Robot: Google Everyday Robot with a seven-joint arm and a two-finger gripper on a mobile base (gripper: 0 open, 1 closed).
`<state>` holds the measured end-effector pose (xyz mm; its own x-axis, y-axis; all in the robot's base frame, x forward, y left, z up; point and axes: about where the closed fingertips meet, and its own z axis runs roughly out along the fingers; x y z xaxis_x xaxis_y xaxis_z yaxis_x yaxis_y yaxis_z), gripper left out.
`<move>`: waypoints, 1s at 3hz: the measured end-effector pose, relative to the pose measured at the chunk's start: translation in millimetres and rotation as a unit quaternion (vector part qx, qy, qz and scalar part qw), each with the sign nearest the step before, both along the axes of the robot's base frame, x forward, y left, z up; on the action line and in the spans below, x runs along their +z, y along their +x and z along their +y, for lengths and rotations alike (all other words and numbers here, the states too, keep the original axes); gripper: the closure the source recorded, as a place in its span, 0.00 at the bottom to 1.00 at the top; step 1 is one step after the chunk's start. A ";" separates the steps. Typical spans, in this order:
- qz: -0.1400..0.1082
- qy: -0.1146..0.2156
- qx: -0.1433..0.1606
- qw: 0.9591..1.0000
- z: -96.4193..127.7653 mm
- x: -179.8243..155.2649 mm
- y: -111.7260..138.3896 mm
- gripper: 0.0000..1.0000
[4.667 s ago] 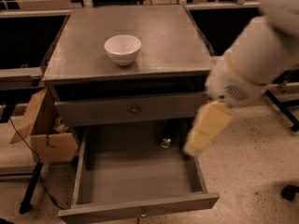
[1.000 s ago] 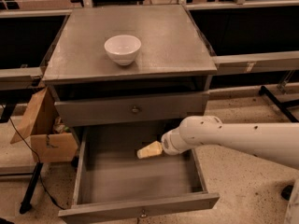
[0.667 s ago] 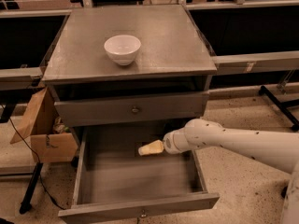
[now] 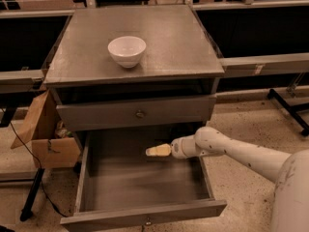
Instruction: Pick green can from middle drawer and place on counter
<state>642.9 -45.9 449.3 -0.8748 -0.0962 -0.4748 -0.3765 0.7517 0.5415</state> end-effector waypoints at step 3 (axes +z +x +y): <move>-0.015 0.002 -0.083 0.996 -16.2 -13.8 28.8 0.00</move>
Offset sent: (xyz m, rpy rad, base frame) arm 0.0351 -0.0286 -0.0082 0.0112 -0.0615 -0.2266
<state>671.7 -62.1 435.5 -0.8635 0.0505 -0.5018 -0.2634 0.8033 0.5341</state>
